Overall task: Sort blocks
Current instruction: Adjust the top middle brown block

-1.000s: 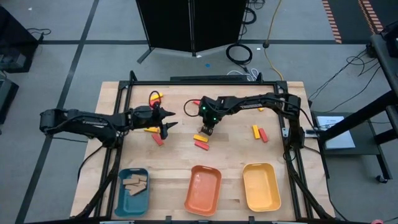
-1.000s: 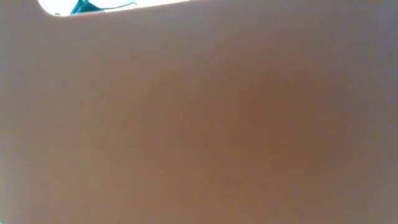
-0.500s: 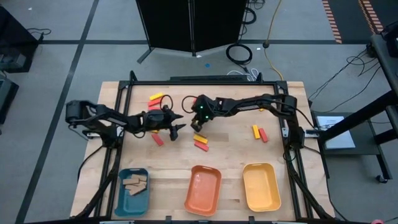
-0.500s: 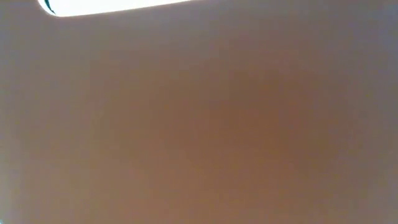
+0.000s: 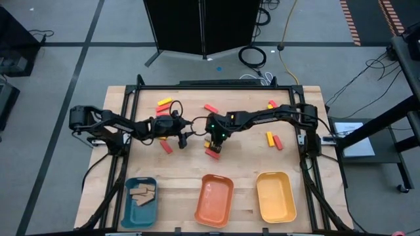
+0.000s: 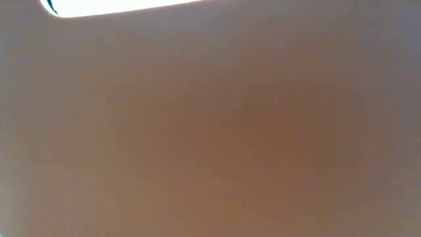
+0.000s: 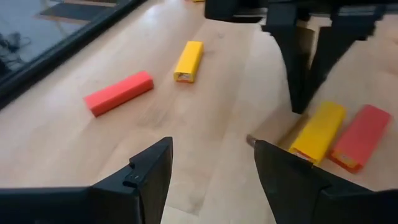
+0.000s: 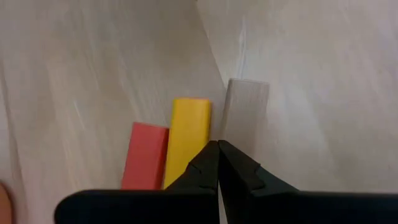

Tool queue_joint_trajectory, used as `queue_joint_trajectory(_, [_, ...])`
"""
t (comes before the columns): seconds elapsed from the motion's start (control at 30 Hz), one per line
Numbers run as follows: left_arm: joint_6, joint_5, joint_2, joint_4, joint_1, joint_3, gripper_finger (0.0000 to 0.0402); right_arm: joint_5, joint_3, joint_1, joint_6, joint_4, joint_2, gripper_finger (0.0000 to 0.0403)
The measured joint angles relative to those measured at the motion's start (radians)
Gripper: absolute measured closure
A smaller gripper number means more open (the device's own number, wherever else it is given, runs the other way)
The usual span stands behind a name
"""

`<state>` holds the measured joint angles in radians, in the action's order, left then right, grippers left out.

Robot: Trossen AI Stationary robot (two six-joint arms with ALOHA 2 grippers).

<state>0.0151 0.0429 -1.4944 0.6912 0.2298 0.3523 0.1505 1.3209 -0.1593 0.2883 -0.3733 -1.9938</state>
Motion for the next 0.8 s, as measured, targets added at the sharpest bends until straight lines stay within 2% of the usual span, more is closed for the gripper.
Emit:
queue_joint_trajectory(0.17, [0.028,-0.114,0.0,-0.002,0.012,0.0,0.0178,-0.02,0.001,0.004,0.015,0.0,-0.009,0.0403])
queue_joint_trajectory(0.47, [0.036,-0.126,-0.061,0.038,0.035,0.0,0.0178,-0.04,0.006,-0.01,0.013,0.101,-0.075,0.0403])
queue_joint_trajectory(0.6, [0.084,-0.167,-0.119,0.112,0.035,0.0,0.0178,-0.016,0.003,-0.017,-0.01,0.186,-0.082,0.0403])
queue_joint_trajectory(0.8, [0.123,-0.226,-0.175,0.12,0.066,0.002,0.0178,0.008,0.0,-0.03,-0.047,0.263,-0.087,0.0403])
